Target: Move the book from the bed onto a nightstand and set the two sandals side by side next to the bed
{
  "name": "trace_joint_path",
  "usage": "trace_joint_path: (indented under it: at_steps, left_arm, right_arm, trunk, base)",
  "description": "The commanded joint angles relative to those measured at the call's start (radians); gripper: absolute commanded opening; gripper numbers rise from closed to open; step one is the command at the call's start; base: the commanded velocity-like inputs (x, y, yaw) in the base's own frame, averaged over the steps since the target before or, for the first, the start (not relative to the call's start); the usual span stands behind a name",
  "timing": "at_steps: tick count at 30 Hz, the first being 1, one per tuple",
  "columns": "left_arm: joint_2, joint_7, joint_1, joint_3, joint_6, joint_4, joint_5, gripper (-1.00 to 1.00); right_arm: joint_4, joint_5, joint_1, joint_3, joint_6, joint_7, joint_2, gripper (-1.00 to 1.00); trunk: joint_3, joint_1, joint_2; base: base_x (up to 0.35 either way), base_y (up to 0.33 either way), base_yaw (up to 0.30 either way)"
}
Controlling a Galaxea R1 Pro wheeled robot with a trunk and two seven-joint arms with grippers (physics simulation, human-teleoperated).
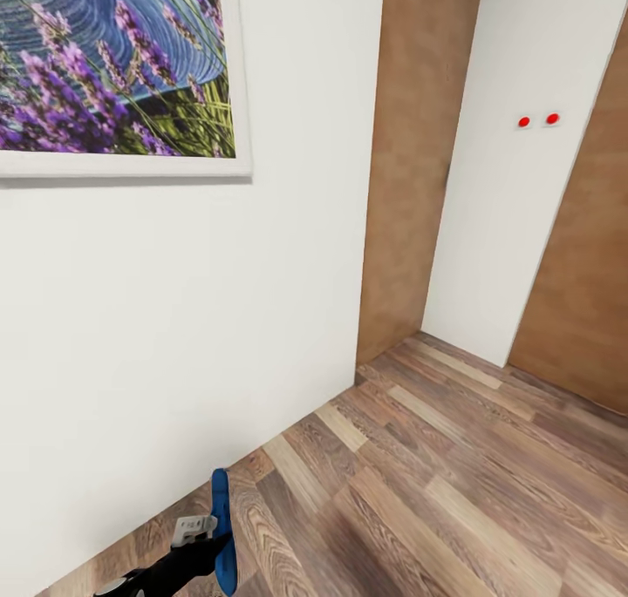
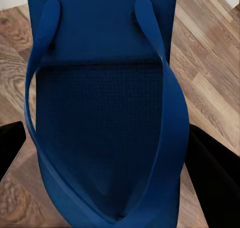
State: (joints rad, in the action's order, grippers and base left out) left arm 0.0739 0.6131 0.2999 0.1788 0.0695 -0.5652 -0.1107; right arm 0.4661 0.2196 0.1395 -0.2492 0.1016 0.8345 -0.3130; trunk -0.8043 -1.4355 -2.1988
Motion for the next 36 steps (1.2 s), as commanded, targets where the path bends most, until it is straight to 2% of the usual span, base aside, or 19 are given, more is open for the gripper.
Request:
trace_joint_path:
  at_steps: [1, 24, 28, 30, 33, 34, 36]
  left_arm:
    - [0.0, 0.006, 0.001, 0.002, 0.007, 0.001, -0.007, -1.0]
    - [0.0, 0.005, 0.001, 0.004, 0.007, 0.002, -0.01, -1.0]
    - [0.0, -0.005, 0.001, 0.004, -0.013, 0.012, -0.009, -1.0]
    - [0.0, -0.033, 0.001, 0.004, -0.05, 0.031, -0.008, -1.0]
    - [-0.001, -0.113, 0.001, 0.001, -0.125, 0.062, -0.006, -1.0]
    - [-0.009, -0.188, 0.001, -0.007, -0.177, 0.089, -0.001, -1.0]
    - [-0.02, -0.234, 0.001, -0.018, -0.201, 0.11, 0.007, -1.0]
  right_arm:
    - [0.0, 0.009, 0.0, -0.002, 0.01, 0.005, 0.0, 1.0]
    - [0.0, 0.009, 0.0, -0.001, 0.01, 0.005, 0.0, 1.0]
    - [0.0, 0.009, 0.0, -0.001, 0.01, 0.005, 0.0, 1.0]
    - [0.0, 0.009, 0.0, -0.001, 0.01, 0.005, 0.001, 1.0]
    - [-0.001, 0.009, 0.0, -0.001, 0.01, 0.004, 0.001, 1.0]
    - [-0.001, 0.009, 0.0, -0.001, 0.01, 0.004, 0.0, 1.0]
    - [-0.001, 0.009, 0.0, -0.002, 0.01, 0.004, 0.0, 1.0]
  trunk:
    - [0.002, 0.004, 0.007]
    - [0.005, 0.008, 0.014]
    - [0.005, 0.008, 0.014]
    - [0.005, 0.008, 0.014]
    - [0.005, 0.008, 0.014]
    - [0.005, 0.008, 0.014]
    - [0.005, 0.008, 0.014]
  base:
    - [0.0, 0.0, 0.285]
    - [0.0, 0.0, 0.276]
    - [0.0, 0.0, 0.248]
    - [0.0, 0.0, 0.215]
    - [0.0, 0.0, 0.189]
    - [0.0, 0.0, 0.163]
    - [0.0, 0.0, 0.145]
